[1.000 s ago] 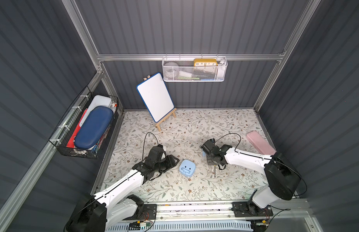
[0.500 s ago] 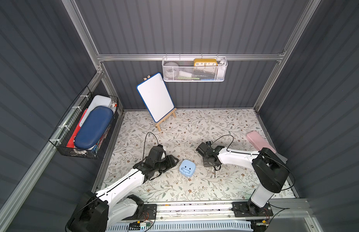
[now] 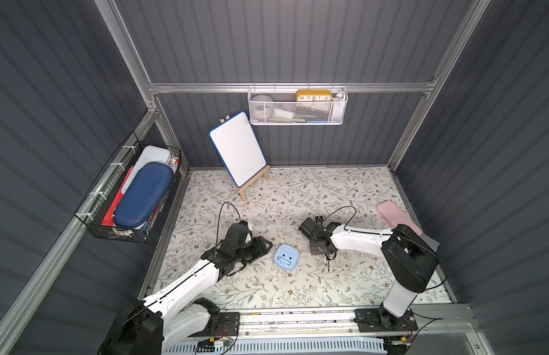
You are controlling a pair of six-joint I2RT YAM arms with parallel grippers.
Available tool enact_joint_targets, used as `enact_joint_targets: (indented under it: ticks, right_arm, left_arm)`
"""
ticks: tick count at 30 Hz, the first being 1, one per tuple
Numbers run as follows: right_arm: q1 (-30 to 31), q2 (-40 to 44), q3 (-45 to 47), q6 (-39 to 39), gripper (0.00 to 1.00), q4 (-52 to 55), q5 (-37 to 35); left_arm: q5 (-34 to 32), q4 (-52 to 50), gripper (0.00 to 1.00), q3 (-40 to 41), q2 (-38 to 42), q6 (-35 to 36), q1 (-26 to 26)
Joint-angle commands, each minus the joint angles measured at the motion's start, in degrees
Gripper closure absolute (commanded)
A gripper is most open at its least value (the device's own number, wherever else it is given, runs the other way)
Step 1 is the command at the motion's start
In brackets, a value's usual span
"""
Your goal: Remove the battery from the alarm
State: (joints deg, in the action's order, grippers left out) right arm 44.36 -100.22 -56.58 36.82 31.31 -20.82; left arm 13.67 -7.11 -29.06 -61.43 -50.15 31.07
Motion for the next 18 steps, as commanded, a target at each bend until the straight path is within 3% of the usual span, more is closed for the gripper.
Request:
enact_joint_targets:
  ticks: [1, 10, 12, 14, 18]
  right_arm:
    - [0.55, -0.9, -0.14, 0.49, 0.69, 2.88, 1.66]
    - [2.52, 5.83, -1.61, 0.33, 0.67, 6.9, -0.15]
    - [3.2, 7.99, -1.63, 0.06, 0.75, 8.26, 0.95]
    - [4.67, 10.46, -0.52, -1.23, 0.96, 7.24, 4.89]
    - [9.17, 12.0, 2.96, -4.11, 1.0, -1.86, 24.61]
  left_arm:
    - [0.1, -1.32, 0.43, -0.87, 0.02, 1.64, -0.4]
    - [-1.01, -0.14, 0.43, -4.4, -4.83, 3.72, -0.79]
    - [-1.71, 0.26, 0.47, -7.14, -8.18, 5.27, -1.08]
    - [-2.96, -0.41, 0.6, -11.52, -12.81, 7.39, -1.23]
    - [-2.72, -1.16, 1.0, -23.23, -25.28, 11.81, -1.69]
